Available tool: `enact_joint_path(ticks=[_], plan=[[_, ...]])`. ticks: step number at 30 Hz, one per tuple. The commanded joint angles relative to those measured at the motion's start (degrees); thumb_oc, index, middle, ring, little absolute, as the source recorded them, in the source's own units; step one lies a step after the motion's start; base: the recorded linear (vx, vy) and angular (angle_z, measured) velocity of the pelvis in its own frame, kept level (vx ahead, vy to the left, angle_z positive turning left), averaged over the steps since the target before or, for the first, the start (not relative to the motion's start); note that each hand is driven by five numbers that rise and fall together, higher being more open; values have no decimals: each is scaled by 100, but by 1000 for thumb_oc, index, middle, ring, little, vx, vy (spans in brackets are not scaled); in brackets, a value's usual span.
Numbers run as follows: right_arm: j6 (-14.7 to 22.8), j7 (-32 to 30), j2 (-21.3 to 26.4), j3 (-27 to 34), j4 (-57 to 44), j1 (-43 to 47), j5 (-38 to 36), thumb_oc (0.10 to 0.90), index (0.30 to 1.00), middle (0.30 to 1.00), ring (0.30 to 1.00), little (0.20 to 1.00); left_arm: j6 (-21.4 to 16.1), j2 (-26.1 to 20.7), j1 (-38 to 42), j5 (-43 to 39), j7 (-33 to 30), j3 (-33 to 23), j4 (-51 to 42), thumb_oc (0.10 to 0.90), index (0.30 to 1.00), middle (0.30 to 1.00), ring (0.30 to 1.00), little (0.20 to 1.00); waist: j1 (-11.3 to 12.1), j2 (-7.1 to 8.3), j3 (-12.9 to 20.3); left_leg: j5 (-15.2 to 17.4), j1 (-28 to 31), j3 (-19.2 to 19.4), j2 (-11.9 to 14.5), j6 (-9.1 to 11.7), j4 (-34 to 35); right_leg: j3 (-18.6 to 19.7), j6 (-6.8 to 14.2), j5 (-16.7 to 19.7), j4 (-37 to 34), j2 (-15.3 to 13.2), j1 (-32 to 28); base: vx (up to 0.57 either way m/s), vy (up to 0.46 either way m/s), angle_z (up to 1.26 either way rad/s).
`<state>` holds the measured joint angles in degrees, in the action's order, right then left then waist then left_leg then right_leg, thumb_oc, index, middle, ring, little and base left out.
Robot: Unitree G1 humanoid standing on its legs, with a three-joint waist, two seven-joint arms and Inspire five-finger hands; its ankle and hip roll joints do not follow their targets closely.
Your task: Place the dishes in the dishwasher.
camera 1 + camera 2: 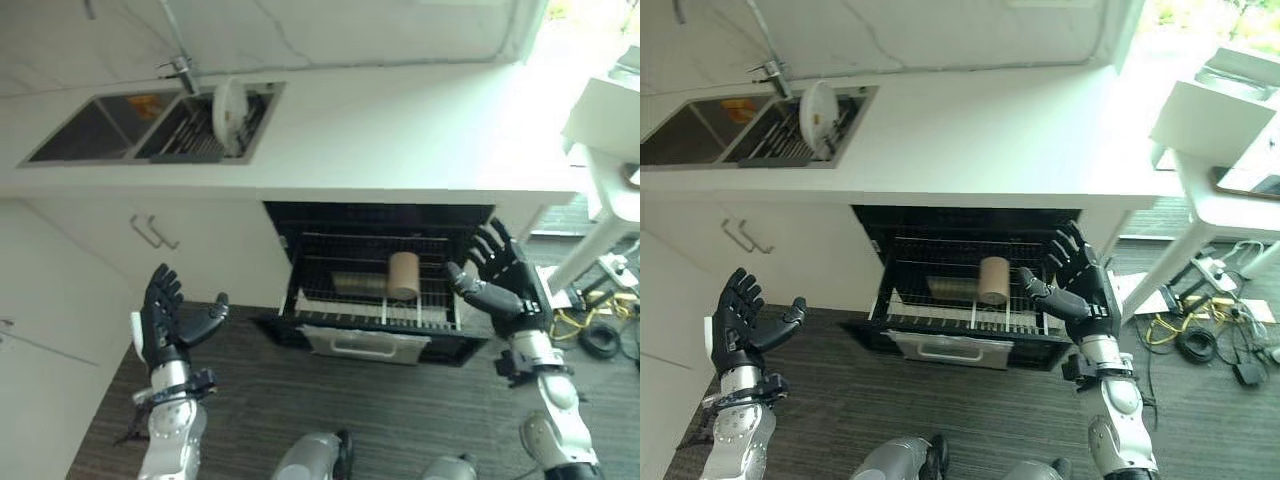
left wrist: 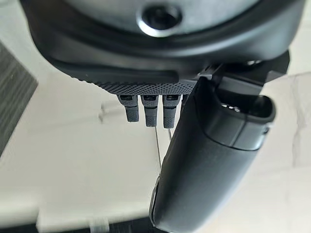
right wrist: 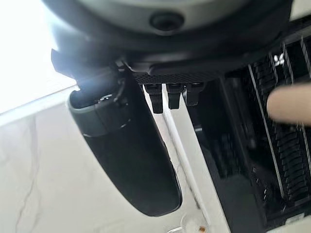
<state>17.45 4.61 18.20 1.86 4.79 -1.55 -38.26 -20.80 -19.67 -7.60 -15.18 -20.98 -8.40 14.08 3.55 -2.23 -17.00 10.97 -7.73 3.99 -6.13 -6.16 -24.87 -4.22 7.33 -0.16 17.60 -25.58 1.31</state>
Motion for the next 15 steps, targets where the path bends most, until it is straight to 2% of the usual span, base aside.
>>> enact_joint_path(ticks=[1, 2, 3, 6, 7, 8, 10, 12, 14, 15], plan=[[769, 78, 269, 285, -593, 382, 81, 800, 900, 900, 900, 900, -187, -644, -81, 284, -598, -748, -615, 800, 900, 900, 900, 900, -8, -131, 454, 274, 671, -615, 598, 456, 768, -194, 148, -952, -41, 1107, -195, 35, 271, 38], [921, 53, 246, 321, -587, 299, 105, 800, 900, 900, 900, 900, -81, -815, -74, 134, -716, -897, 54, 800, 900, 900, 900, 900, -31, -160, 480, 301, 630, -613, 521, 303, 768, -593, 92, -718, -41, 1501, -281, 55, 267, 40], [912, 39, 265, 313, -575, 304, 112, 800, 900, 900, 900, 900, 68, -847, -51, 81, -694, -910, 209, 800, 900, 900, 900, 900, -31, -156, 476, 312, 628, -602, 499, 284, 768, -679, 71, -681, -41, 1601, -262, 75, 262, 47], [878, 31, 358, 318, -579, 297, 57, 800, 900, 900, 900, 900, 282, -821, -41, -49, -494, -893, 542, 800, 900, 900, 900, 900, -59, -106, 427, 298, 621, -605, 389, 292, 768, -674, -95, -844, -41, 1937, -191, 62, 63, 8], [854, 83, 452, 346, -562, 304, -12, 800, 900, 900, 900, 900, 297, -727, -100, -86, -328, -819, 795, 800, 900, 900, 900, 900, -67, -52, 391, 273, 631, -551, 255, 322, 768, -673, -223, -1019, -41, 2170, -129, 95, 88, -6], [849, 167, 535, 378, -545, 306, -92, 800, 900, 900, 900, 900, 338, -622, -150, -101, -180, -749, 985, 800, 900, 900, 900, 900, -76, -17, 356, 279, 659, -480, 147, 324, 768, -682, -238, -1046, -41, 2226, -33, 102, 86, -4], [821, 276, 626, 416, -536, 340, -218, 800, 900, 900, 900, 900, 536, -532, -172, -266, 64, -680, 1244, 800, 900, 900, 900, 900, -86, -11, 335, 292, 649, -363, 93, 314, 768, -710, -291, -1130, -41, 2207, -17, 92, 28, -1], [843, 275, 749, 355, -472, 414, -343, 800, 900, 900, 900, 900, 385, -285, -54, -541, 423, -406, 2068, 800, 900, 900, 900, 900, -172, 35, 328, 217, 696, -307, 54, 367, 768, -499, -317, -1122, -41, 2197, 94, 91, 8, 7], [886, 326, 824, 299, -450, 510, -350, 800, 900, 900, 900, 900, 516, -54, 0, -699, 793, -217, 2560, 800, 900, 900, 900, 900, -169, 166, 285, 203, 808, -37, 29, 362, 768, -526, -364, -1135, -41, 1966, 97, 104, 23, 4], [885, 319, 853, 274, -468, 553, -365, 800, 900, 900, 900, 900, 619, 52, 30, -690, 978, -64, 2876, 800, 900, 900, 900, 900, -177, 269, 217, -19, 833, 107, 11, 449, 617, -473, -404, -1133, -41, 1860, 85, 79, 5, -12]])
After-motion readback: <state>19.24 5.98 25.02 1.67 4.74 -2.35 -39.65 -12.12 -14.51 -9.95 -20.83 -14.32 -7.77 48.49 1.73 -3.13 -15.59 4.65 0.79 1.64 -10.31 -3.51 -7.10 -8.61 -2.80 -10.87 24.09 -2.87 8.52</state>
